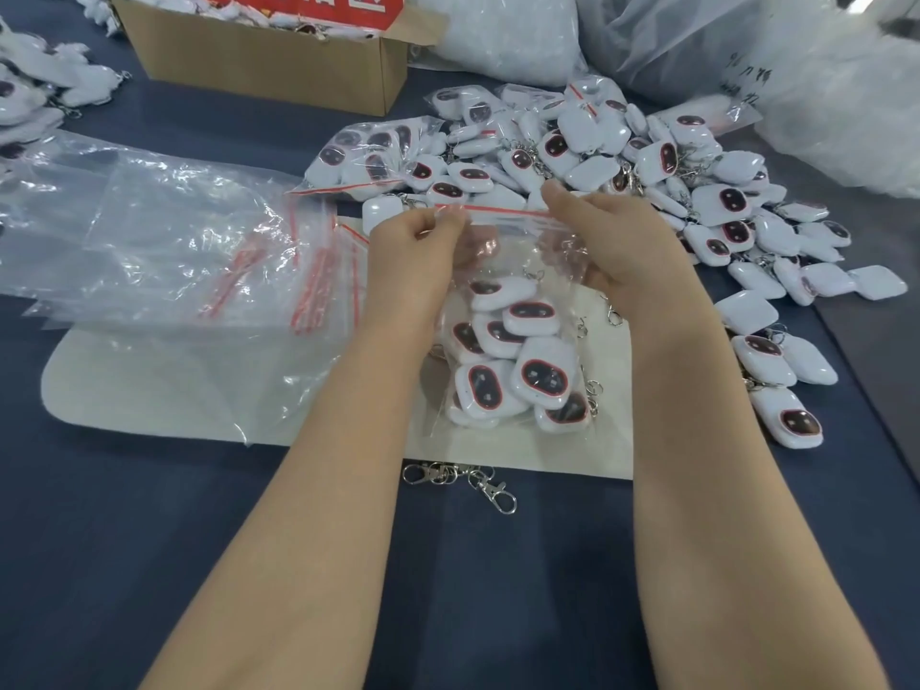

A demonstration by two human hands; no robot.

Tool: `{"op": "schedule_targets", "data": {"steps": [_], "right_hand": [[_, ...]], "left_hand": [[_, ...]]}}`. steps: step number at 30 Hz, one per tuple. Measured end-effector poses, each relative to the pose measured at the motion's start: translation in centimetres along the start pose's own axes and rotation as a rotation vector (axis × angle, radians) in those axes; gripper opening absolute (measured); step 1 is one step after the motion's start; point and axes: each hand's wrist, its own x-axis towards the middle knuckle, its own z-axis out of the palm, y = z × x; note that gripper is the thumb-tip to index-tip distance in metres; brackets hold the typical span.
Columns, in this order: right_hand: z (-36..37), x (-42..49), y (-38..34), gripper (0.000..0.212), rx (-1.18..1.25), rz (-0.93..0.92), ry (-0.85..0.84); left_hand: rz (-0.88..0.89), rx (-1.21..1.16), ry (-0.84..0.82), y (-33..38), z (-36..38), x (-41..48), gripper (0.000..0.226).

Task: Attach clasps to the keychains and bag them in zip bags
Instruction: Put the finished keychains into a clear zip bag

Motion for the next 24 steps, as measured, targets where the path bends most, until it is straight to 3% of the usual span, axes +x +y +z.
{"op": "schedule_targets", "data": {"steps": [5,8,10,18,21,24], "right_hand": [[-0.8,0.2,0.7,0.059,0.094,0.237,-0.155],[-0.7,0.2,1.3,0.030,0.203,0.189,-0.201],[-0.1,0.3,1.7,0.024,0.242,0.156,-0.126],[2.2,0.0,3.2,0.045,0.241,0.038,0.200],[2.5,-0.4,3.3,0.052,0.244,-0.021,0.199],[2.4,-0.5,3.2,0.036,0.169,-0.066,0.106]], "left_hand": [[-0.069,-0.082,-0.001,0.0,0.0,-0.1,0.017],[-0.072,-0.081,0.027,-0.1,-0.1,0.0,0.016],[-0.068,-0.056,0.058,-0.4,-0.2,0.3,0.019],[-0.073,-0.035,0.124,-1.7,0.1,1.1,0.016],[-0.052,-0.071,0.136,-1.8,0.3,1.0,0.015],[-0.013,-0.052,0.151,-1.8,0.6,0.8,0.010]]}}
